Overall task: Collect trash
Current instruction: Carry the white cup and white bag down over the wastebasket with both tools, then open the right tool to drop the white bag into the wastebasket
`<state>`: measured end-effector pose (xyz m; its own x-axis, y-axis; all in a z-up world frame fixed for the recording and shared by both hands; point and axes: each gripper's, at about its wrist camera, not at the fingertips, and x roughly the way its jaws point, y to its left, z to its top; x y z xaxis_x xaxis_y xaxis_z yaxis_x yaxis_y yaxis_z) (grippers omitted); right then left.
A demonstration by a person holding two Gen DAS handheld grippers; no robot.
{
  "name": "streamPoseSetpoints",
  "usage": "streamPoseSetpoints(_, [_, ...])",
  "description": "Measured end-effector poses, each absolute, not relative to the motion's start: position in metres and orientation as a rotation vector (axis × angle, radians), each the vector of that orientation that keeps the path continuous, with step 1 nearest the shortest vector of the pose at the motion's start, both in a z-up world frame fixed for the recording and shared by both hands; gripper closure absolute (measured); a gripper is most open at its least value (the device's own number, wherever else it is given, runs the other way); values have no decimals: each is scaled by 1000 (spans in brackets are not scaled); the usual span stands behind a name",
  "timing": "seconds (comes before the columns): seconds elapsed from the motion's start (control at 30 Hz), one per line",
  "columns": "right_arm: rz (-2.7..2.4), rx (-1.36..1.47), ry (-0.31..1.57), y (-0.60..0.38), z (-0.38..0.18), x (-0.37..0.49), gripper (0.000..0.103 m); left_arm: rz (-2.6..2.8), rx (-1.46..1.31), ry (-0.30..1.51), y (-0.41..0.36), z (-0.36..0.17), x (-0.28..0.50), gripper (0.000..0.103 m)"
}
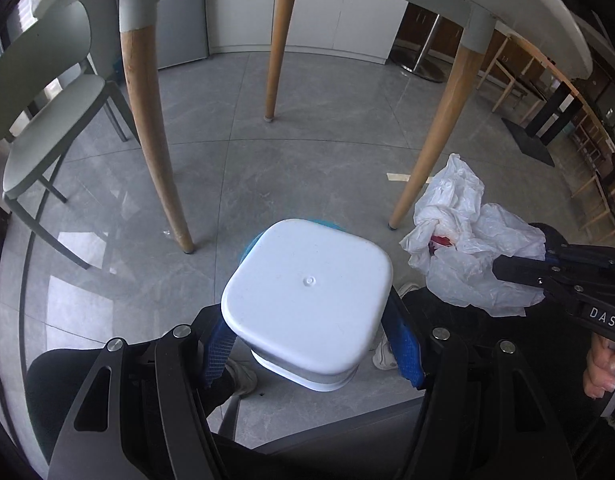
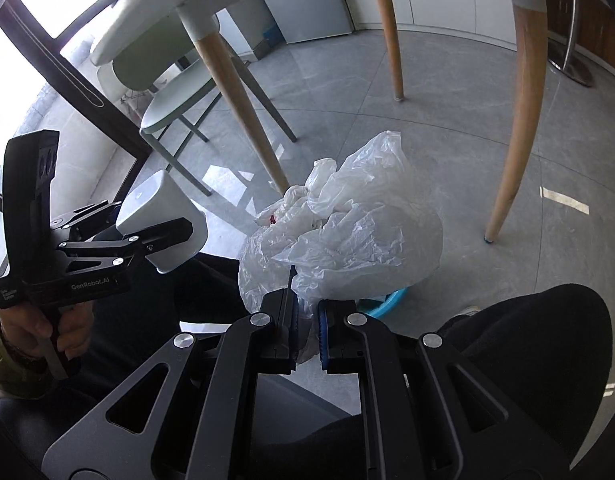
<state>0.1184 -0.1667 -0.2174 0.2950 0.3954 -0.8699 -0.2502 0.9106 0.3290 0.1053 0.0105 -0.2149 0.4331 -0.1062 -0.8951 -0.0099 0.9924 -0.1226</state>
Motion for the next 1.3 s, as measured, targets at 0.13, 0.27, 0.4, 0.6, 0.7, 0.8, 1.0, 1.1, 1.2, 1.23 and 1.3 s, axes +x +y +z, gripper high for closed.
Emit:
streamPoseSetpoints(0.13, [435,145,1233,-160,-244,135,96,-42,-120,1146,18,-234,116,37])
streamPoseSetpoints(0.27, [432,207,1277,-159,-267,154,96,-11,-96,1168,17,-248,126,37])
streamPoseSetpoints(0.4, [409,225,1314,-154,-290,171,96,-10,-121,1200,16,-262,139,37])
streamPoseSetpoints(0.6, [382,253,1373,-148,-323,190,96,1,-124,1241,19,-284,155,37])
streamPoseSetpoints(0.7, [381,282,1406,-150,-339,197,96,1,-132,1268,20,-291,160,37])
streamPoseSetpoints(0.8, [373,283,1416,-148,-348,204,93,-22,-150,1267,20,-293,164,37])
streamPoseSetpoints(1.0, [350,308,1422,-152,-353,210,74,-36,-120,1244,20,-290,163,32])
streamPoseSetpoints(1.1, [340,295,1416,-154,-351,210,74,-22,-145,1256,26,-290,162,32])
streamPoseSetpoints(1.2, [340,278,1406,-155,-345,206,73,-15,-150,1254,28,-286,159,32])
streamPoseSetpoints(1.23, [340,271,1400,-154,-342,205,70,-14,-147,1251,28,-285,157,32])
streamPoseSetpoints(1.3, [342,260,1386,-157,-338,202,69,-12,-142,1246,29,-280,153,32])
